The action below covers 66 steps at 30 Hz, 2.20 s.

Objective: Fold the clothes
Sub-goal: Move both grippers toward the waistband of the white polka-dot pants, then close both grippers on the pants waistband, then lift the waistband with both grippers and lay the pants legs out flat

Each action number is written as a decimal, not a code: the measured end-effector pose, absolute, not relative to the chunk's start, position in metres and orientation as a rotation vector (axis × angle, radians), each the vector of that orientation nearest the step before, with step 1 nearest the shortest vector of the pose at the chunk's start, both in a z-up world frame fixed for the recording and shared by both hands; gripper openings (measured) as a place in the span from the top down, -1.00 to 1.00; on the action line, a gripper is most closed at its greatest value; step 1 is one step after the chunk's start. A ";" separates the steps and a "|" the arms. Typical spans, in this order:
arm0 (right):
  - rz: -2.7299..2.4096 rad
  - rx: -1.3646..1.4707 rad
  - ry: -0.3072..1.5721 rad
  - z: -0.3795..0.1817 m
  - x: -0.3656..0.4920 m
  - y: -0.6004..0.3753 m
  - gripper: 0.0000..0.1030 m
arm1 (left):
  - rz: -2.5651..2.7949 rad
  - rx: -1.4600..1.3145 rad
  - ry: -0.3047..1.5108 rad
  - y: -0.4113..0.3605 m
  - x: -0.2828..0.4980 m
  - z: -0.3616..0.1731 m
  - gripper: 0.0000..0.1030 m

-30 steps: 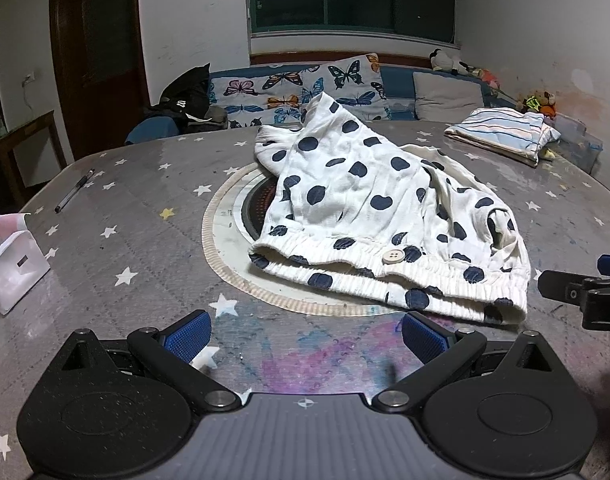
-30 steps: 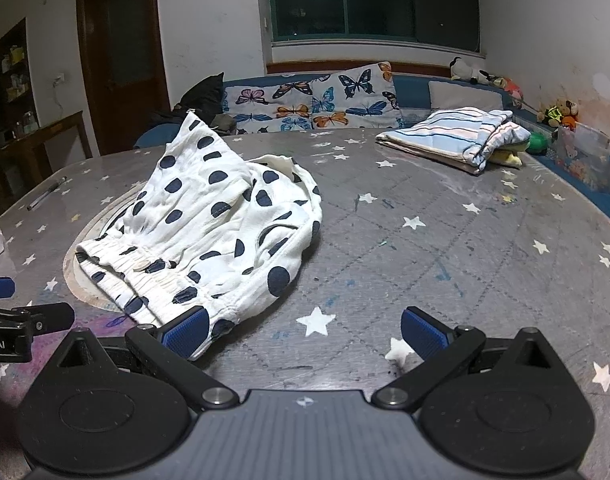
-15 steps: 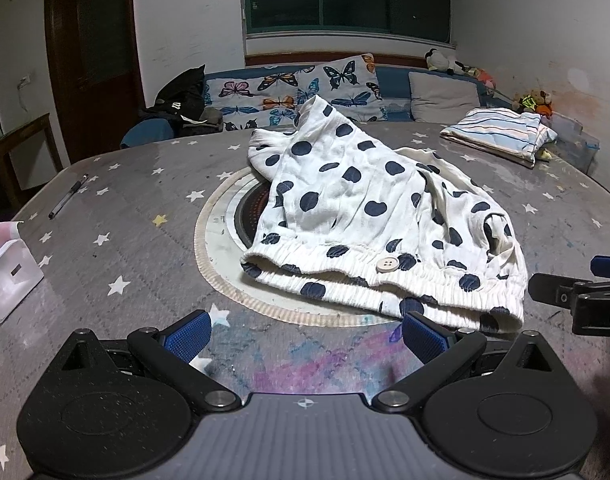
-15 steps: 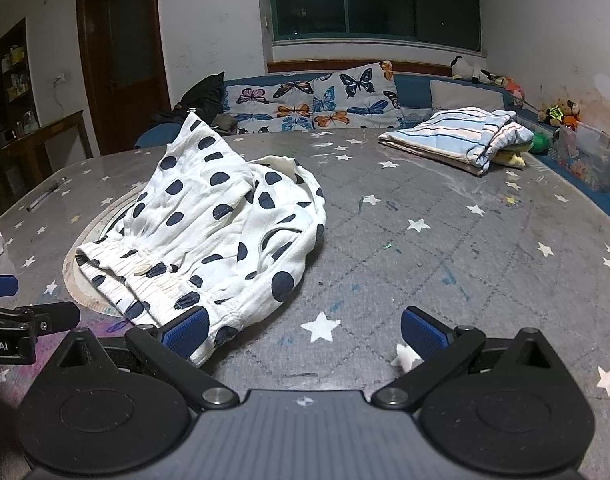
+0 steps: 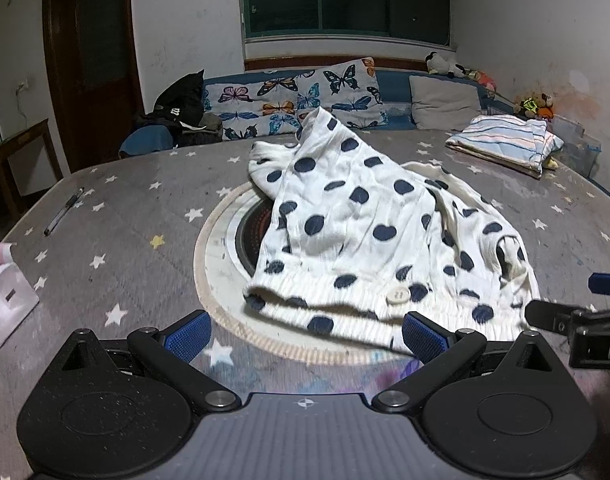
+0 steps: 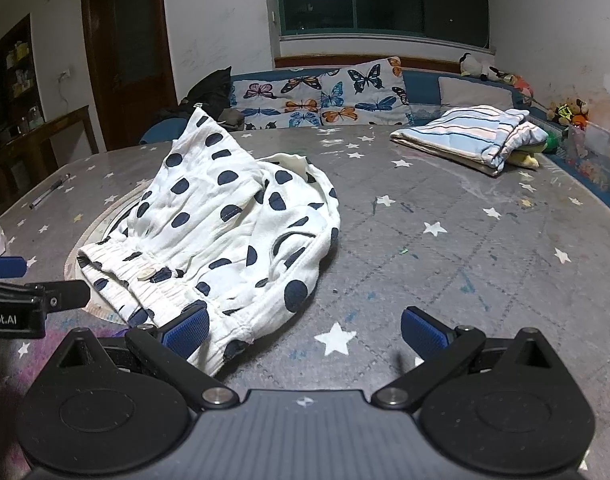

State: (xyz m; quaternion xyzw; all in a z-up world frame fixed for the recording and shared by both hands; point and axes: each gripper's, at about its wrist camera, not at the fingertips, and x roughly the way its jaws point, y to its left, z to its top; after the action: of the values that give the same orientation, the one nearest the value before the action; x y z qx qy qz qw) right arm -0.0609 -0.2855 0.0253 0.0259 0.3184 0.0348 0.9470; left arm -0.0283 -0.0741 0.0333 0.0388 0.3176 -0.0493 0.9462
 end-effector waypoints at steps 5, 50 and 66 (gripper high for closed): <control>0.083 0.062 0.652 0.024 -0.056 -0.285 -1.00 | -0.088 0.078 0.637 -0.069 -0.012 0.037 -1.00; 0.388 0.202 0.705 0.032 -0.049 -0.295 0.78 | -0.250 -0.053 0.685 -0.012 -0.030 0.063 0.85; 0.634 0.113 0.827 0.048 -0.115 -0.295 0.72 | -0.323 -0.020 0.826 0.006 -0.111 0.057 0.82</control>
State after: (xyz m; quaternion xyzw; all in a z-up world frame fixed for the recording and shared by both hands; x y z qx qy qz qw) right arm -0.1146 -0.2947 0.0476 0.0539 0.3950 0.3025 0.8658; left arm -0.1111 0.0062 0.0565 -0.0097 0.3998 -0.1561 0.9032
